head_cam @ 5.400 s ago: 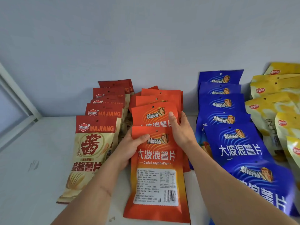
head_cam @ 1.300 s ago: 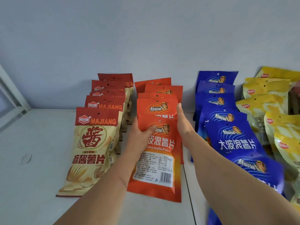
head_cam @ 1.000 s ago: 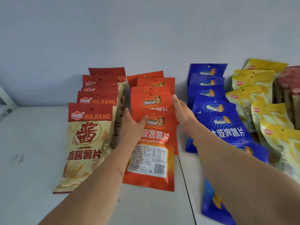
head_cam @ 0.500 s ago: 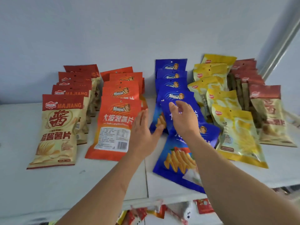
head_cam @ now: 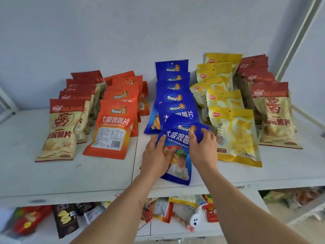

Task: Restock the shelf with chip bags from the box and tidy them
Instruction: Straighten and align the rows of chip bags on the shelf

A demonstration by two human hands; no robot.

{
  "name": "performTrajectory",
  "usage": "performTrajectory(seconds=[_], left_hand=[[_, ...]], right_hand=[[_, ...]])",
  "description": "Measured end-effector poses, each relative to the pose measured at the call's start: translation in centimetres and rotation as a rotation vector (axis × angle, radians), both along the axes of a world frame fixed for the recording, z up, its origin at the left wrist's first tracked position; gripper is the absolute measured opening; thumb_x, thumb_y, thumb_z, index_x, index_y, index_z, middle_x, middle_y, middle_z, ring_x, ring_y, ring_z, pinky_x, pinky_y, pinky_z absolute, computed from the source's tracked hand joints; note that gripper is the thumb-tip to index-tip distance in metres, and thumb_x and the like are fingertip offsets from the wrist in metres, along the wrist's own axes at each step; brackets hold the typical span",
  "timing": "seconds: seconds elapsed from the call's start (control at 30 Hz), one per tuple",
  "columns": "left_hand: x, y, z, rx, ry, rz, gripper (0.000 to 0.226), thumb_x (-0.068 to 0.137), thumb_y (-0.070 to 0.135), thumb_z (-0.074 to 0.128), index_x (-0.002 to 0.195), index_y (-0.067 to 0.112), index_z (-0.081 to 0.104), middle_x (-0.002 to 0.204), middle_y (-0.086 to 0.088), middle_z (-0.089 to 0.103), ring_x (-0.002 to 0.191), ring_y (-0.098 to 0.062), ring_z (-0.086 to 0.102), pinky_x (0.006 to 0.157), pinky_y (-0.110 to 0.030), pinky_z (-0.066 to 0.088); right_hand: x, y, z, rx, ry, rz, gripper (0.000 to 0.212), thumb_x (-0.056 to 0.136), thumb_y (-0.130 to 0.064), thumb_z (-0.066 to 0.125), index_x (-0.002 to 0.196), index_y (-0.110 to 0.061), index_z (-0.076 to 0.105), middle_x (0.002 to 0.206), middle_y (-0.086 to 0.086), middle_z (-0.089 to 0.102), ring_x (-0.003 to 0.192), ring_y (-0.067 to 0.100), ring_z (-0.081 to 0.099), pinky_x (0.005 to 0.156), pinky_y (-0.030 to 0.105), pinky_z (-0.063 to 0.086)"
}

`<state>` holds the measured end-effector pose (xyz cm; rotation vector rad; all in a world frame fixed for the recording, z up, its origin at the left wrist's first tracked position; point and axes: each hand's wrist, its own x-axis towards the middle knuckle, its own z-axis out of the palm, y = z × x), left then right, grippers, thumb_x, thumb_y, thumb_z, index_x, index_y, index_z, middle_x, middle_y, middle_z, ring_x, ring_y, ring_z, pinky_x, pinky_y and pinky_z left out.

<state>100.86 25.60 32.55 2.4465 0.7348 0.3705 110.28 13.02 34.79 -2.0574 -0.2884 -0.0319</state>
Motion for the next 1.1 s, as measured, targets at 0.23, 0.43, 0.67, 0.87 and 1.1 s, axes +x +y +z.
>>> performTrajectory(seconds=[0.23,0.43,0.67,0.87,1.1], left_hand=[[1.8,-1.4,0.1,0.073,-0.061,0.231,0.076,0.097,0.062,0.047,0.156,0.019,0.029,0.163,-0.009,0.023,0.142,-0.024,0.035,0.105,-0.039,0.046],[2.8,2.4,1.0,0.040,-0.037,0.248,0.091,0.091,0.070,0.051,0.158,0.016,0.024,0.165,-0.010,0.021,0.149,-0.027,0.028,0.115,-0.043,0.036],[5.7,7.7,1.4,-0.194,0.025,0.210,0.109,0.085,0.077,0.054,0.162,0.012,0.011,0.170,-0.010,0.011,0.157,-0.027,0.009,0.126,-0.049,0.018],[6.7,7.5,1.3,-0.395,-0.134,0.157,0.077,0.085,0.069,0.064,0.144,0.026,0.038,0.143,0.000,0.058,0.119,-0.015,0.065,0.097,-0.039,0.057],[7.9,9.2,2.0,-0.618,-0.242,0.087,0.093,0.075,0.074,0.072,0.146,0.024,0.037,0.124,0.003,0.070,0.095,-0.012,0.074,0.084,-0.042,0.063]], right_hand=[[1.7,1.9,-0.6,-0.060,0.117,0.036,0.069,0.092,-0.063,0.054,0.143,-0.020,0.035,0.141,0.002,0.053,0.122,0.020,0.058,0.092,0.045,0.057],[3.7,3.4,-0.4,-0.169,0.091,0.072,0.068,0.091,-0.067,0.050,0.140,-0.020,0.039,0.141,0.004,0.052,0.127,0.023,0.053,0.101,0.049,0.050],[5.3,5.0,-0.4,-0.331,0.108,0.033,0.084,0.090,-0.071,0.045,0.152,-0.019,0.025,0.155,0.007,0.038,0.143,0.028,0.035,0.115,0.048,0.028],[4.7,6.5,-0.7,-0.277,0.093,-0.055,0.079,0.090,-0.070,0.050,0.147,-0.019,0.032,0.146,0.008,0.046,0.135,0.027,0.042,0.110,0.046,0.039],[5.3,7.8,0.0,-0.234,0.115,-0.067,0.080,0.088,-0.076,0.044,0.142,-0.016,0.039,0.141,0.007,0.052,0.128,0.027,0.050,0.105,0.046,0.041]])
